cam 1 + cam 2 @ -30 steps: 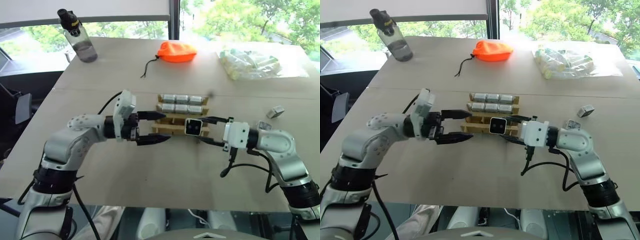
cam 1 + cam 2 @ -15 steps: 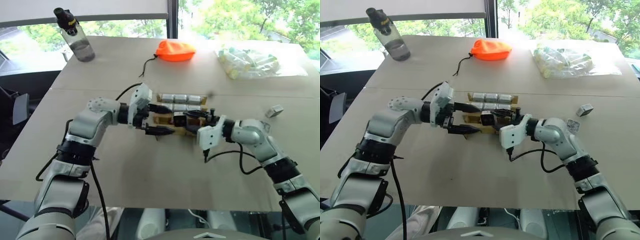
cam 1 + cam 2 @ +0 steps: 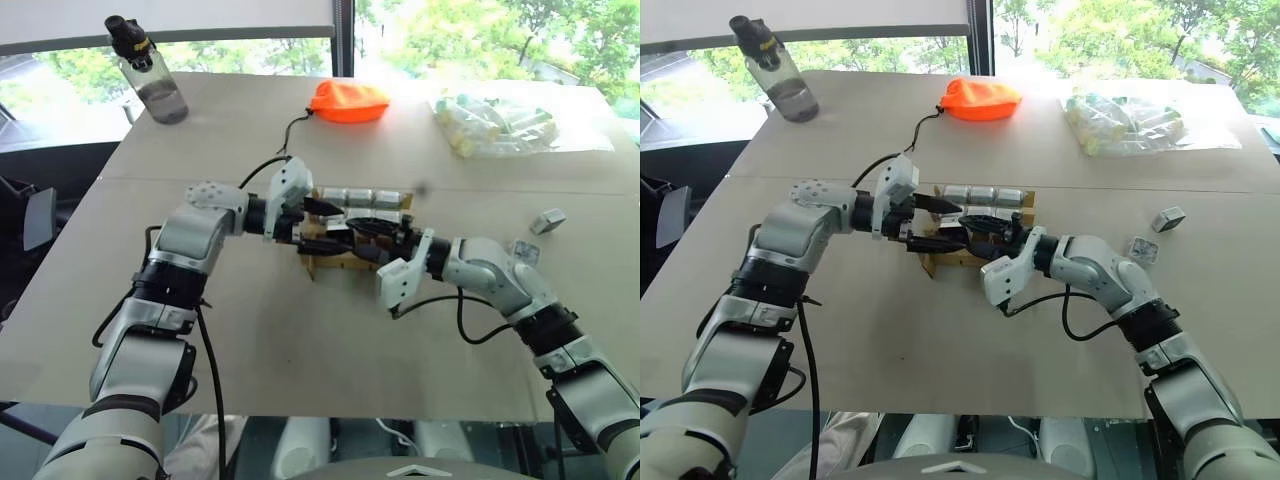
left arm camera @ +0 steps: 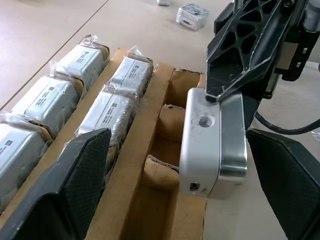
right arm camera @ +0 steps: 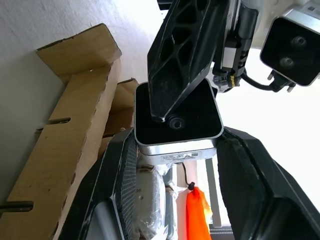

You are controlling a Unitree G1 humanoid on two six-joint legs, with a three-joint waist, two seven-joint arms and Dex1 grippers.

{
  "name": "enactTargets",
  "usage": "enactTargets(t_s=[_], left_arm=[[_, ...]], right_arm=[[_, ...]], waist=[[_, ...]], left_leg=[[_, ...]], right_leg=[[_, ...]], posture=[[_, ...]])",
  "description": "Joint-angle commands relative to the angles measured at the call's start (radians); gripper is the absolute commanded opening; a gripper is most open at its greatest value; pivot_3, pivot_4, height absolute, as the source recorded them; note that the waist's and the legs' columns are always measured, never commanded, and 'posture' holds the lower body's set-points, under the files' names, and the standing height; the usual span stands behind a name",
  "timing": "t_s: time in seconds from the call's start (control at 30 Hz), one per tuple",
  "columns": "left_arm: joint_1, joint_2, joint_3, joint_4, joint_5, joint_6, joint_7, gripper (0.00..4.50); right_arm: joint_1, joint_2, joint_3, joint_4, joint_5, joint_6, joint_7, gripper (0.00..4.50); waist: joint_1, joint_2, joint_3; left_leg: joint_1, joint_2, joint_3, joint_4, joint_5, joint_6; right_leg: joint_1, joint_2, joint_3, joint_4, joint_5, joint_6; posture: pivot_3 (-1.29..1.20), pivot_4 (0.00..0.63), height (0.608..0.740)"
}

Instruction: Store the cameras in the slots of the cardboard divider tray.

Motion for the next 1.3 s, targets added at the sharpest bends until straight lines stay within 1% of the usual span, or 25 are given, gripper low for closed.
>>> enactTargets(t_s=[0.03, 0.1, 0.13, 0.17, 0.2, 0.23, 0.33, 0.47, 0.57, 0.6, 0.63, 0.77, 0.87, 0.97, 1.03, 1.13, 1.2, 1.3], left_arm=[[-0.022, -0.005, 0.017, -0.007, -0.006, -0.005, -0.020, 4.25], [-0.023, -0.004, 0.018, -0.010, -0.007, -0.002, -0.030, 3.65], [-0.023, -0.004, 0.019, -0.012, -0.008, 0.000, -0.035, 3.24], [-0.024, -0.002, 0.020, -0.015, -0.013, 0.003, -0.046, 2.78], [-0.024, -0.001, 0.020, -0.017, -0.015, 0.005, -0.053, 2.14], [-0.024, 0.003, 0.018, -0.021, -0.016, 0.004, -0.066, 2.01], [-0.025, 0.005, 0.012, -0.028, -0.013, 0.009, -0.092, 0.80], [-0.034, 0.003, 0.007, -0.024, -0.011, 0.018, -0.117, 0.77], [-0.045, 0.004, 0.000, -0.009, 0.001, 0.002, -0.138, 0.77], [-0.048, 0.002, 0.000, -0.002, 0.005, -0.002, -0.139, 0.77], [-0.054, -0.001, 0.002, 0.009, 0.010, -0.011, -0.141, 0.77], [-0.083, -0.003, 0.016, 0.055, 0.015, -0.047, -0.160, 0.77], [-0.095, -0.001, 0.018, 0.087, 0.030, -0.097, -0.169, 0.77], [-0.097, 0.010, 0.011, 0.111, 0.052, -0.163, -0.195, 0.77], [-0.102, 0.010, 0.018, 0.131, 0.059, -0.198, -0.203, 0.77], [-0.105, 0.008, 0.019, 0.164, 0.079, -0.272, -0.209, 0.77], [-0.108, 0.007, 0.010, 0.217, 0.111, -0.364, -0.213, 0.77], [-0.115, -0.013, 0.009, 0.295, 0.137, -0.463, -0.219, 0.77]], right_arm=[[-0.026, -0.004, 0.002, -0.016, 0.002, -0.022, -0.027, 1.73], [-0.025, -0.006, 0.004, -0.012, 0.000, -0.024, -0.028, 1.73], [-0.024, -0.008, 0.005, -0.010, -0.002, -0.026, -0.028, 1.73], [-0.024, -0.009, 0.006, -0.008, -0.003, -0.026, -0.028, 1.73], [-0.025, -0.010, 0.008, -0.006, -0.004, -0.026, -0.028, 1.73], [-0.026, -0.011, 0.011, -0.004, -0.007, -0.027, -0.029, 1.73], [-0.027, -0.013, 0.021, 0.001, -0.015, -0.036, -0.026, 1.73], [-0.016, -0.022, 0.037, 0.008, -0.010, -0.042, -0.007, 1.73], [0.006, -0.025, 0.040, -0.008, 0.049, -0.012, 0.042, 1.73], [0.014, -0.025, 0.038, -0.015, 0.069, 0.002, 0.056, 2.78], [0.032, -0.017, 0.032, -0.024, 0.133, 0.027, 0.084, 3.20], [0.130, -0.027, 0.003, -0.127, 0.388, 0.144, 0.203, 4.50], [0.213, -0.065, -0.023, -0.235, 0.518, 0.231, 0.279, 4.50], [0.344, -0.110, -0.057, -0.371, 0.698, 0.374, 0.347, 4.50], [0.455, -0.143, -0.104, -0.495, 0.876, 0.524, 0.366, 4.50], [0.562, -0.178, -0.164, -0.610, 1.029, 0.674, 0.381, 4.50], [0.668, -0.188, -0.239, -0.643, 1.129, 0.720, 0.379, 4.50], [0.786, -0.170, -0.327, -0.646, 1.194, 0.738, 0.378, 4.50]], waist=[[-0.001, 0.000, 0.000], [-0.003, 0.000, 0.000], [-0.005, 0.000, 0.000], [-0.007, 0.000, 0.000], [-0.008, 0.000, 0.000], [-0.011, 0.000, 0.000], [-0.017, 0.000, 0.000], [-0.019, 0.000, 0.000], [-0.018, 0.000, 0.000], [-0.018, 0.000, 0.000], [-0.017, 0.000, 0.000], [-0.017, -0.002, -0.001], [-0.017, -0.002, -0.001], [-0.015, -0.002, -0.001], [-0.010, -0.002, -0.001], [-0.004, -0.003, -0.001], [0.003, -0.003, -0.001], [0.009, -0.004, -0.001]], left_leg=[[0.000, 0.000, 0.000, 0.000, 0.000, 0.000], [0.000, 0.000, 0.000, 0.000, 0.000, 0.000], [0.000, 0.000, 0.000, 0.000, 0.000, 0.000], [0.000, 0.000, 0.000, 0.000, 0.000, 0.000], [0.000, 0.000, 0.000, 0.000, 0.000, 0.000], [0.000, 0.000, 0.000, 0.000, 0.000, 0.000], [0.000, 0.000, 0.000, 0.000, 0.000, 0.000], [0.000, 0.000, 0.000, 0.000, 0.000, 0.000], [0.000, 0.001, 0.000, 0.000, 0.000, 0.000], [0.000, 0.001, 0.000, 0.000, 0.000, 0.000], [0.000, 0.001, 0.000, 0.000, 0.000, 0.000], [0.000, 0.001, -0.001, 0.000, 0.000, 0.000], [0.000, 0.001, -0.001, 0.000, 0.000, 0.000], [0.000, 0.001, -0.002, 0.001, 0.000, 0.000], [0.000, 0.001, -0.004, 0.000, 0.000, 0.000], [0.000, 0.001, -0.007, 0.001, 0.000, 0.000], [0.000, 0.000, -0.007, 0.002, 0.000, 0.000], [0.001, -0.001, -0.007, 0.002, 0.000, 0.001]], right_leg=[[0.000, 0.000, 0.000, 0.000, 0.000, 0.000], [0.000, 0.000, 0.000, 0.000, 0.000, 0.000], [0.000, 0.000, 0.000, 0.000, 0.000, 0.000], [0.000, 0.000, 0.000, 0.000, 0.000, 0.000], [0.000, 0.000, 0.000, 0.000, 0.000, 0.000], [0.000, 0.000, 0.000, 0.000, 0.000, 0.000], [0.000, 0.000, 0.000, 0.000, 0.000, 0.000], [0.000, 0.000, 0.000, 0.001, 0.000, 0.000], [0.000, 0.000, 0.000, 0.001, 0.000, 0.000], [0.000, 0.000, 0.000, 0.001, 0.000, 0.000], [0.000, 0.000, 0.000, 0.001, 0.000, 0.000], [0.000, 0.000, 0.000, 0.001, 0.000, 0.000], [0.000, 0.000, 0.000, 0.001, 0.000, 0.000], [0.000, -0.001, 0.000, 0.001, 0.000, 0.000], [0.001, 0.000, -0.001, 0.001, 0.000, 0.000], [0.001, -0.001, -0.001, 0.001, 0.000, 0.000], [0.001, -0.001, 0.000, 0.002, 0.000, 0.000], [0.001, 0.000, -0.001, 0.002, 0.000, 0.000]], posture=[[0.00, 0.150, 0.726], [0.00, 0.150, 0.726], [0.00, 0.150, 0.726], [0.00, 0.150, 0.726], [0.00, 0.150, 0.726], [0.00, 0.150, 0.726], [0.00, 0.150, 0.726], [0.00, 0.150, 0.726], [0.00, 0.150, 0.726], [0.00, 0.150, 0.726], [0.00, 0.150, 0.726], [0.00, 0.150, 0.726], [0.00, 0.150, 0.726], [0.00, 0.150, 0.726], [0.00, 0.150, 0.726], [0.00, 0.150, 0.726], [0.00, 0.150, 0.726], [0.00, 0.150, 0.726]])
